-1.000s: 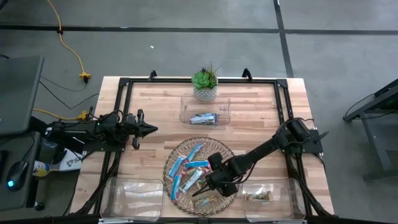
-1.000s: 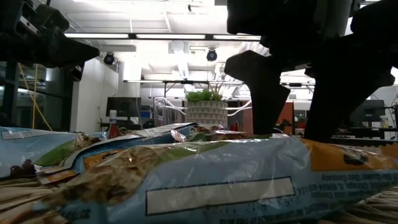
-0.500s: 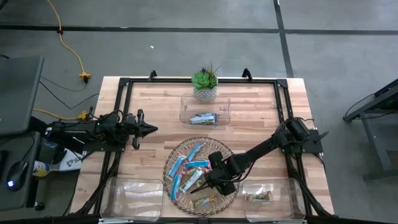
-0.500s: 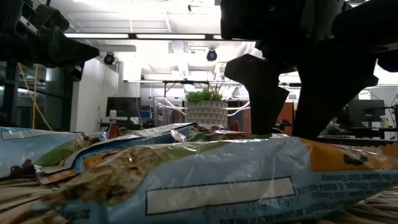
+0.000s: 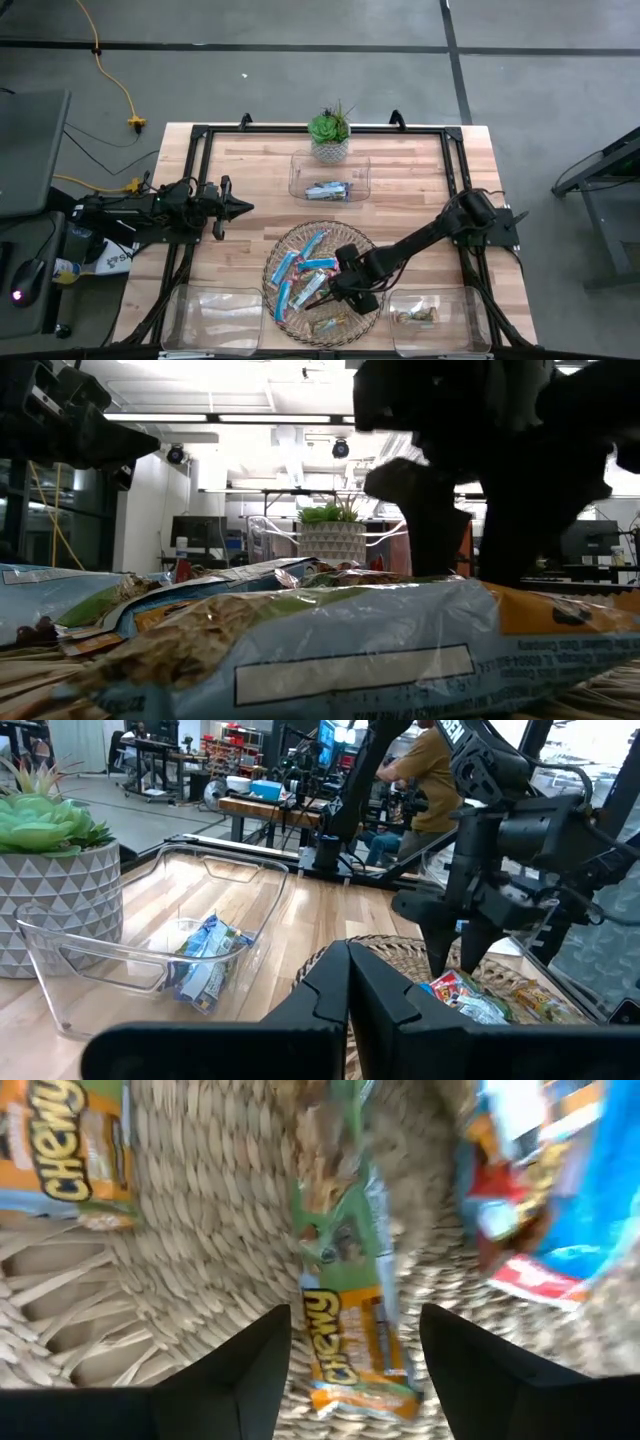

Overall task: Pick and place Granola Bars by type
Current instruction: Put the yellow granola bar into the bottom right transparent bin

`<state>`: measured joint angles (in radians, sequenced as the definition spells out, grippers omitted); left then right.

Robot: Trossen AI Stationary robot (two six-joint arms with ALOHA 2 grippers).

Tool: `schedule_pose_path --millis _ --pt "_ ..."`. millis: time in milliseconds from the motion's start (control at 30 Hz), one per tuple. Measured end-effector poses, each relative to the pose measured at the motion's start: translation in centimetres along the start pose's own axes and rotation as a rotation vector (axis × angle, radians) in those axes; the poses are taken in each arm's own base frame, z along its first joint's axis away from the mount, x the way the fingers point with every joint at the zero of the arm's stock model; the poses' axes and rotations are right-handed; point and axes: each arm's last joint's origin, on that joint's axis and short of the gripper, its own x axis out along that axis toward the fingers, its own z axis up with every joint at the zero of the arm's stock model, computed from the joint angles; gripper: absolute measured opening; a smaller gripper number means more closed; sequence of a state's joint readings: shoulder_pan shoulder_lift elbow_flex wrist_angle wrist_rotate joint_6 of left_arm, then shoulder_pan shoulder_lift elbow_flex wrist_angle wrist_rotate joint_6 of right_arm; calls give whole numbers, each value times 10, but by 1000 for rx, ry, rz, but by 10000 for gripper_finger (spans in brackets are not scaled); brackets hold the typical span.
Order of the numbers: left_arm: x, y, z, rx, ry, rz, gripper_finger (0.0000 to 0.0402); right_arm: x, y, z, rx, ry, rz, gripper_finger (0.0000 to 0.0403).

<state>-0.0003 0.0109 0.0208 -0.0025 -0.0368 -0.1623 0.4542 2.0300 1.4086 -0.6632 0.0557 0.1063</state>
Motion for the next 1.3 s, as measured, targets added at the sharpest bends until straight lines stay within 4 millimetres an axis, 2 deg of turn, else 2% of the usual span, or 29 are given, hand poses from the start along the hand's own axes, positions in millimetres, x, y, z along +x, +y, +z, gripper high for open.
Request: schedule_pose_path --millis 200,400,767,1100,1300 --pt "0 0 0 0 0 -1 1 9 3 0 10 9 -4 205" --pt "0 0 0 0 -1 -1 1 9 3 0 21 6 -18 194" --pt "0 0 0 0 0 -1 1 9 3 0 45 11 -4 138" --pt "0 0 0 0 -1 0 1 9 3 0 51 11 -3 104" --pt "0 0 0 0 0 0 1 9 3 0 114 10 4 79"
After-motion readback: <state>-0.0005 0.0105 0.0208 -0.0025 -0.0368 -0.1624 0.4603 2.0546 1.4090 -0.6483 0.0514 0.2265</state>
